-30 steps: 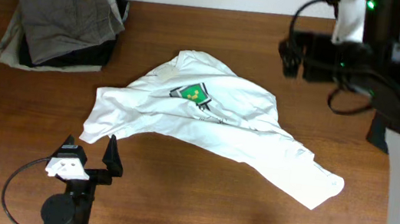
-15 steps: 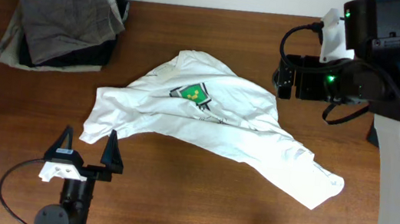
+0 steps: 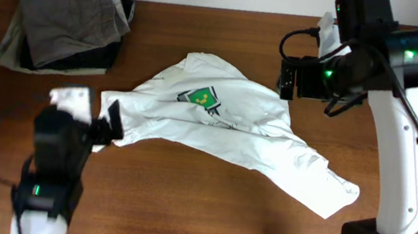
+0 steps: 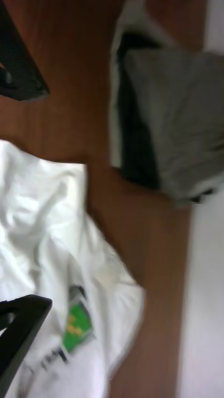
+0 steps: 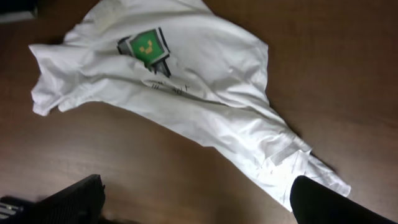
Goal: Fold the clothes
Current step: 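Grasp the T-shirt's left edge with the left gripper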
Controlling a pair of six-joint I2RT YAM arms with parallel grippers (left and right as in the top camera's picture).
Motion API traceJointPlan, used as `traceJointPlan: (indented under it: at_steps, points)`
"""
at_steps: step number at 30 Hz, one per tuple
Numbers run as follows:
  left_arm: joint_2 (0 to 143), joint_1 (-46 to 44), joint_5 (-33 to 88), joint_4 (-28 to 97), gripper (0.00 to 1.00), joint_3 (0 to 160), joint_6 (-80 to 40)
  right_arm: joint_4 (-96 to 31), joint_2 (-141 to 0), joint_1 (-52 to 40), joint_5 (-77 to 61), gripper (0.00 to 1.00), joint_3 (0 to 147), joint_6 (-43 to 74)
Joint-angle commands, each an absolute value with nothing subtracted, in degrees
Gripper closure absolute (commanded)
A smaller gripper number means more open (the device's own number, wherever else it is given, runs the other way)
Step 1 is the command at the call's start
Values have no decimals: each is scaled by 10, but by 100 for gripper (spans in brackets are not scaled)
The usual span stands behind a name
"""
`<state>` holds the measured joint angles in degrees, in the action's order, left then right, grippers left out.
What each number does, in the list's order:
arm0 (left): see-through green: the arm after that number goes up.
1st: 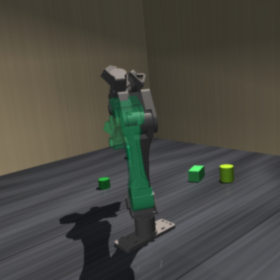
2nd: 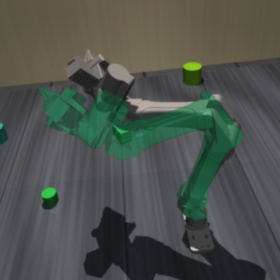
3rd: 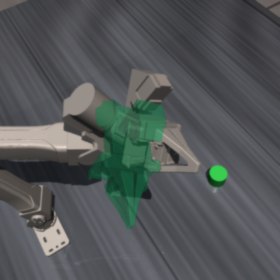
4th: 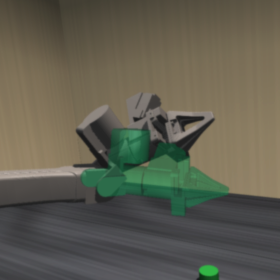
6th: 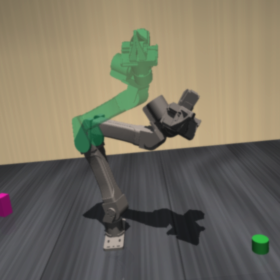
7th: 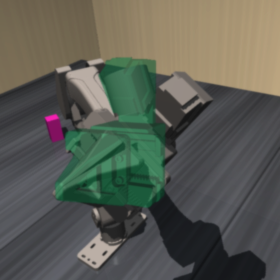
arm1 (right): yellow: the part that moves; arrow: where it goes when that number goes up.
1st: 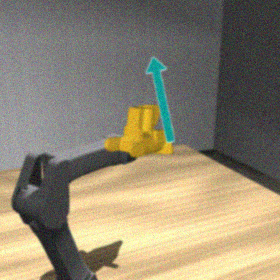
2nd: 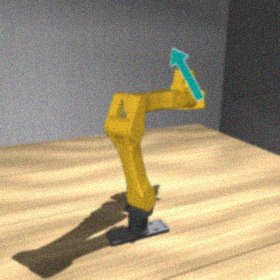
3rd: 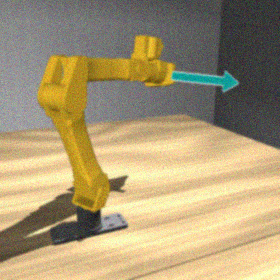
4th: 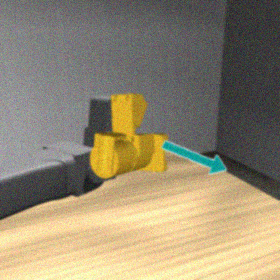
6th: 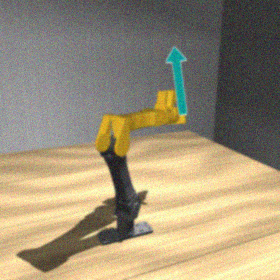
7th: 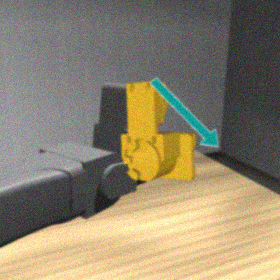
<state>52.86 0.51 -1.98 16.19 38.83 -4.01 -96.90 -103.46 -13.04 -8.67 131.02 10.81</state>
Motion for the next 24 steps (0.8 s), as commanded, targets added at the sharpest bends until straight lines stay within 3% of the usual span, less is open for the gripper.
traceJointPlan:
  at_steps: [1, 4, 9, 17, 24]
  points:
    - [653, 20, 31, 175, 1, 412, -19, -973, -1036, -128, -88, 1, 1305, 115]
    - [747, 58, 109, 175, 1, 424, -19, -973, -1036, -128, -88, 1, 1305, 115]
    - [844, 125, 129, 177, 1, 439, -20, -973, -1036, -128, -88, 1, 1304, 115]
    - [858, 195, 169, 193, 1, 452, -43, -973, -1036, -128, -88, 1, 1267, 115]
    - [942, 195, 153, 422, 1, 648, -10, -959, -1036, -128, -88, 1, 1226, 114]
